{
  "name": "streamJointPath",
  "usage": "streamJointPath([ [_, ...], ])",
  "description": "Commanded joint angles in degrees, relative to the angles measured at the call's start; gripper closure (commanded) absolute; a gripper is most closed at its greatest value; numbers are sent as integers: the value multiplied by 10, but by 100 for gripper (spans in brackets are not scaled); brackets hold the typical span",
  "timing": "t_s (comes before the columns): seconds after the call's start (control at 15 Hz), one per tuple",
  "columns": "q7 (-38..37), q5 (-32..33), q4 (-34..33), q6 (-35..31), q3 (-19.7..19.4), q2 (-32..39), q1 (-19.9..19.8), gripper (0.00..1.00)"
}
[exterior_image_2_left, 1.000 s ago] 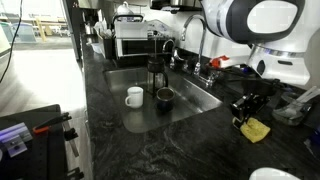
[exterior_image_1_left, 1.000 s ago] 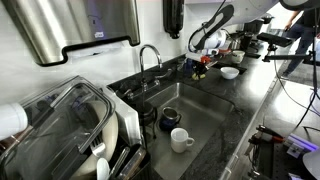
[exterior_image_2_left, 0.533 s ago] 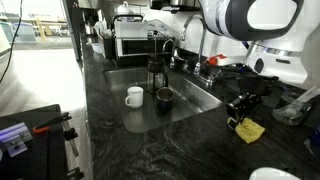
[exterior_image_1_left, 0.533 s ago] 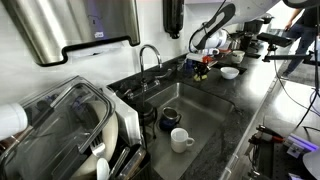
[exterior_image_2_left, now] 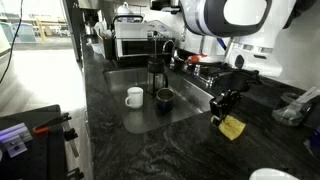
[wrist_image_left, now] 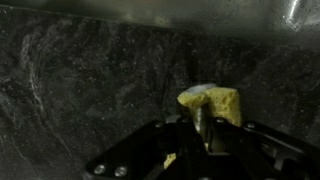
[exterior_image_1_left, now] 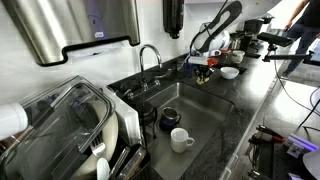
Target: Use the sponge to scrub the countertop
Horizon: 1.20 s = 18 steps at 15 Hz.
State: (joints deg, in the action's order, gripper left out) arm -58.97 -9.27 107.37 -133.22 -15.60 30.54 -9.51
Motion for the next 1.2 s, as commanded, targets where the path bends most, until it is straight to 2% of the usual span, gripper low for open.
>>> streamJointPath([
  [0.0, -9, 11, 57, -16, -12, -3, -1, 97],
  [0.33, -56, -6, 35, -22, -39, 15, -31, 97],
  [0.6, -48, -37, -18, -19, -30, 47, -69, 97],
  [1.13, -36, -39, -96, -17, -2, 94, -62, 97],
])
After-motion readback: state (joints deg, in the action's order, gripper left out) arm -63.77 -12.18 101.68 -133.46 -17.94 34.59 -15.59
